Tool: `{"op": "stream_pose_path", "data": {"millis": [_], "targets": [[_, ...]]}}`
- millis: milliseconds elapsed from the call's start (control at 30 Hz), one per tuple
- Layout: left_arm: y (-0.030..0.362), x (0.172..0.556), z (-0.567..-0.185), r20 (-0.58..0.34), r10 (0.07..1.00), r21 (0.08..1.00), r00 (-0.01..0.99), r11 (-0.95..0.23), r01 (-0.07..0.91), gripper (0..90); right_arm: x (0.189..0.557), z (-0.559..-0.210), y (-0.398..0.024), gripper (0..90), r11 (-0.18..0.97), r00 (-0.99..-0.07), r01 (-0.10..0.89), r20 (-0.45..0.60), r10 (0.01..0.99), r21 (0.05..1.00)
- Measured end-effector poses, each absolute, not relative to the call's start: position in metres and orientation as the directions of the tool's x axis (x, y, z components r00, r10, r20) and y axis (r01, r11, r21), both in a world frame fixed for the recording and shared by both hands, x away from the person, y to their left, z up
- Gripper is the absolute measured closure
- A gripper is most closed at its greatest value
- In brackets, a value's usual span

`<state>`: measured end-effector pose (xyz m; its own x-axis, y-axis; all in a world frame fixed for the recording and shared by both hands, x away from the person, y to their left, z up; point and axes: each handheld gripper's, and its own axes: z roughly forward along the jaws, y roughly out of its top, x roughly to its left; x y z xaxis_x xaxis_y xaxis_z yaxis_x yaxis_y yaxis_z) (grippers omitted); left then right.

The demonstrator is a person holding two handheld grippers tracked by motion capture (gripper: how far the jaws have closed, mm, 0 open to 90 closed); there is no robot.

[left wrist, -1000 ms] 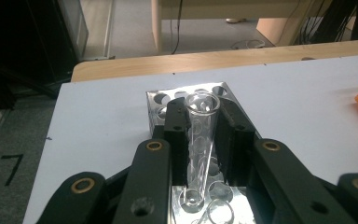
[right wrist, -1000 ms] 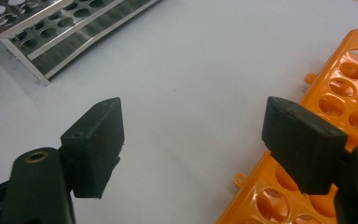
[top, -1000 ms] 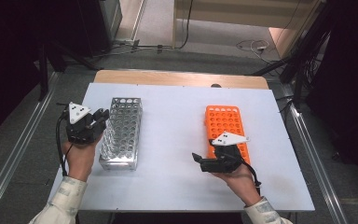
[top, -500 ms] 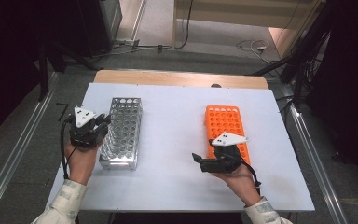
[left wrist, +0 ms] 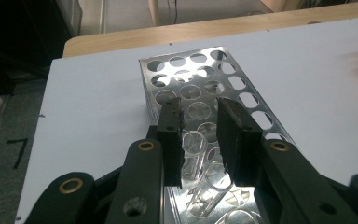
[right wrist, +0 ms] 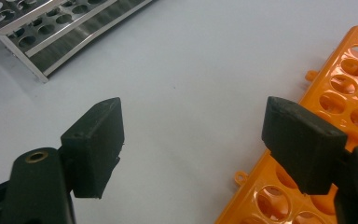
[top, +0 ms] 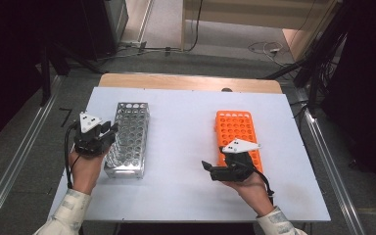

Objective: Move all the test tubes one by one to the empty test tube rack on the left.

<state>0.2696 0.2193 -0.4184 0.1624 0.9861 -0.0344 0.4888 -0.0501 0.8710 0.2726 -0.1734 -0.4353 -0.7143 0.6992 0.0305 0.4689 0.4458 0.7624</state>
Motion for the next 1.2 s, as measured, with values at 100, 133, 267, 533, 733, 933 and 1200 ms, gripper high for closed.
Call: {"op": "stream_pose_path", "data": {"millis": [100, 133, 267, 533, 733, 933, 1200], "targets": [[0.221, 0.268, -0.416, -0.064, 0.983, 0.876, 0.17, -0.027, 0.482, 65.2, 0.273, -0.435, -0.174, 19.5, 0.44, -0.711, 0.471, 0.034, 0.703, 0.764], [0.221, 0.267, -0.416, -0.074, 0.982, 0.878, 0.173, -0.019, 0.479, 63.0, 0.273, -0.435, -0.175, 19.5, 0.44, -0.71, 0.47, 0.032, 0.703, 0.765], [0.222, 0.263, -0.413, -0.103, 0.978, 0.883, 0.18, 0.007, 0.469, 56.1, 0.273, -0.435, -0.178, 19.5, 0.433, -0.703, 0.474, 0.033, 0.71, 0.767], [0.231, 0.247, -0.408, -0.17, 0.97, 0.894, 0.175, 0.077, 0.441, 39.0, 0.273, -0.434, -0.195, 19.5, 0.405, -0.676, 0.482, 0.036, 0.736, 0.777], [0.238, 0.229, -0.413, -0.176, 0.972, 0.915, 0.157, 0.103, 0.391, 28.7, 0.273, -0.432, -0.214, 19.5, 0.377, -0.647, 0.486, 0.034, 0.762, 0.789], [0.248, 0.215, -0.412, -0.193, 0.97, 0.921, 0.146, 0.128, 0.369, 24.8, 0.272, -0.431, -0.235, 19.5, 0.346, -0.609, 0.493, 0.033, 0.792, 0.798], [0.258, 0.203, -0.421, -0.169, 0.979, 0.922, 0.11, 0.118, 0.369, 24.6, 0.269, -0.43, -0.265, 19.5, 0.297, -0.559, 0.487, 0.032, 0.828, 0.821]]}}
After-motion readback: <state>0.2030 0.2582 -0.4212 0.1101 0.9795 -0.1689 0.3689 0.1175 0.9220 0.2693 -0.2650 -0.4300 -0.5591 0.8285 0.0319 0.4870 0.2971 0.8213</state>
